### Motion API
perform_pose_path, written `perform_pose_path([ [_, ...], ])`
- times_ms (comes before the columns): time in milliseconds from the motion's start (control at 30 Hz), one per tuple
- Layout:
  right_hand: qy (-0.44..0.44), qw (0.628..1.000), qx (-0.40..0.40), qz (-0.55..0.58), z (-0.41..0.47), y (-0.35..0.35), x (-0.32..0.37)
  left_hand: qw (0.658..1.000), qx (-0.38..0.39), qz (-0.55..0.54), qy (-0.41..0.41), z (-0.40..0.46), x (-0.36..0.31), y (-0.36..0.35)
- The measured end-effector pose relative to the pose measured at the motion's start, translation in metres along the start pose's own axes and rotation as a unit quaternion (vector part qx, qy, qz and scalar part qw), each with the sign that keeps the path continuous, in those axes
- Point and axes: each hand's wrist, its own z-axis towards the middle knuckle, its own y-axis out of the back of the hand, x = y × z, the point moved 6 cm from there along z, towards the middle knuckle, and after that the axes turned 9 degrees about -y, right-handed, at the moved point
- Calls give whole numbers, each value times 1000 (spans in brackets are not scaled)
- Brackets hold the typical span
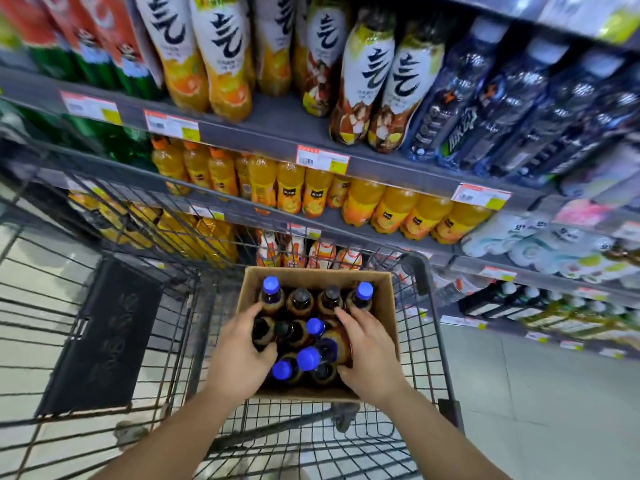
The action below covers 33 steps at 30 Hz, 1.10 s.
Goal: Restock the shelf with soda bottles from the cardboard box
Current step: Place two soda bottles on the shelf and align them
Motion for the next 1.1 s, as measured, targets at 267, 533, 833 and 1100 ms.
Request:
perform_pose_path([
  [267, 2, 997, 53, -55, 18, -23, -11, 996, 71, 33, -32, 5, -12, -21],
  [533, -57, 990, 27, 126, 17, 11, -30, 995, 98, 35, -10, -1, -7, -33],
  [833, -83, 935, -21, 344, 5, 58, -48, 993, 87, -31, 76, 28, -23, -82],
  [1100, -100, 915, -22, 391, 10, 48, -69, 984, 80, -19, 158, 54, -2, -123],
])
